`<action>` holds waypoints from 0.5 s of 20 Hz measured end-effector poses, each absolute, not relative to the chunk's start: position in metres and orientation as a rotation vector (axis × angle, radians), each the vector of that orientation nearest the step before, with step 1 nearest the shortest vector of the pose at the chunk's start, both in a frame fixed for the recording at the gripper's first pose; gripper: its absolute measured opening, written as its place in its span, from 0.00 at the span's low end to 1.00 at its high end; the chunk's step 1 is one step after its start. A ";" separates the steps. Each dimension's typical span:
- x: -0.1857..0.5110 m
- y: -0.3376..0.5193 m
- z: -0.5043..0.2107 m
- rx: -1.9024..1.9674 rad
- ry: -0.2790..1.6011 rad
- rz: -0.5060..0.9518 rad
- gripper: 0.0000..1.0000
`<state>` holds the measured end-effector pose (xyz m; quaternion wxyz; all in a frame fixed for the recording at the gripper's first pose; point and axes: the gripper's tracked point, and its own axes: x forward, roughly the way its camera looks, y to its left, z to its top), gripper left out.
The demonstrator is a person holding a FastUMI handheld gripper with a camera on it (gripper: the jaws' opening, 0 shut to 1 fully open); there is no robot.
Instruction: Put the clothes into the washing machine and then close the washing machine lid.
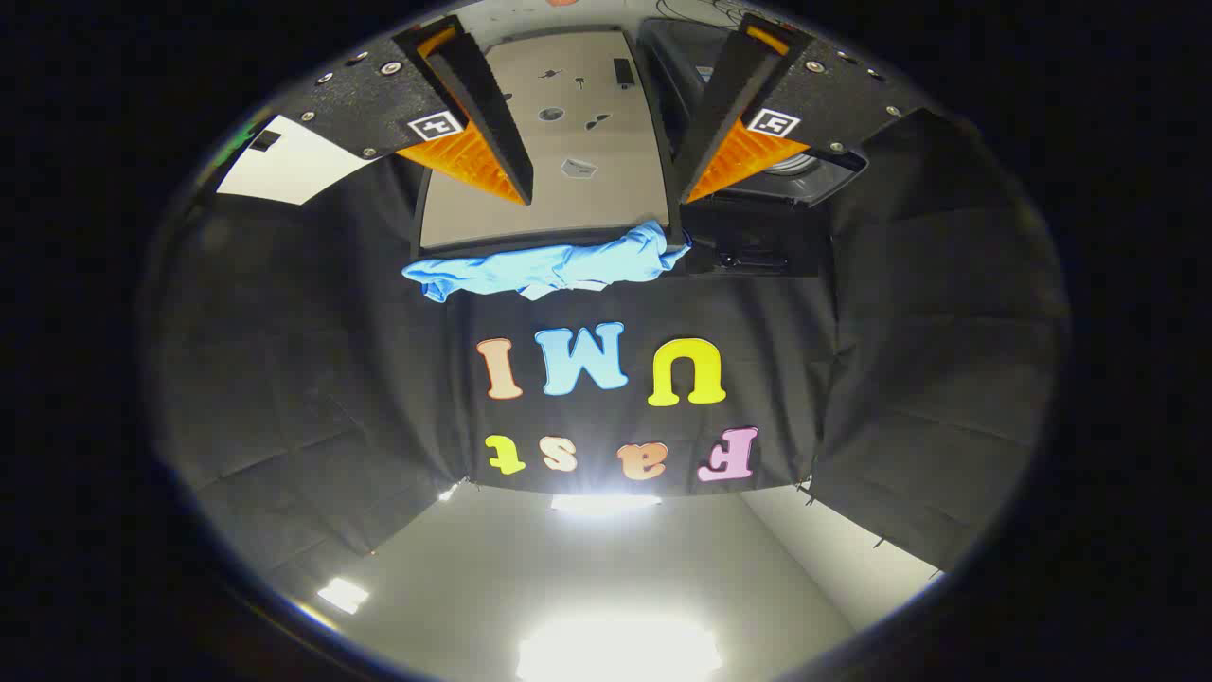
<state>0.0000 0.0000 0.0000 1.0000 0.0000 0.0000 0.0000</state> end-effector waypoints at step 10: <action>-0.002 0.002 -0.001 -0.005 0.011 0.003 0.93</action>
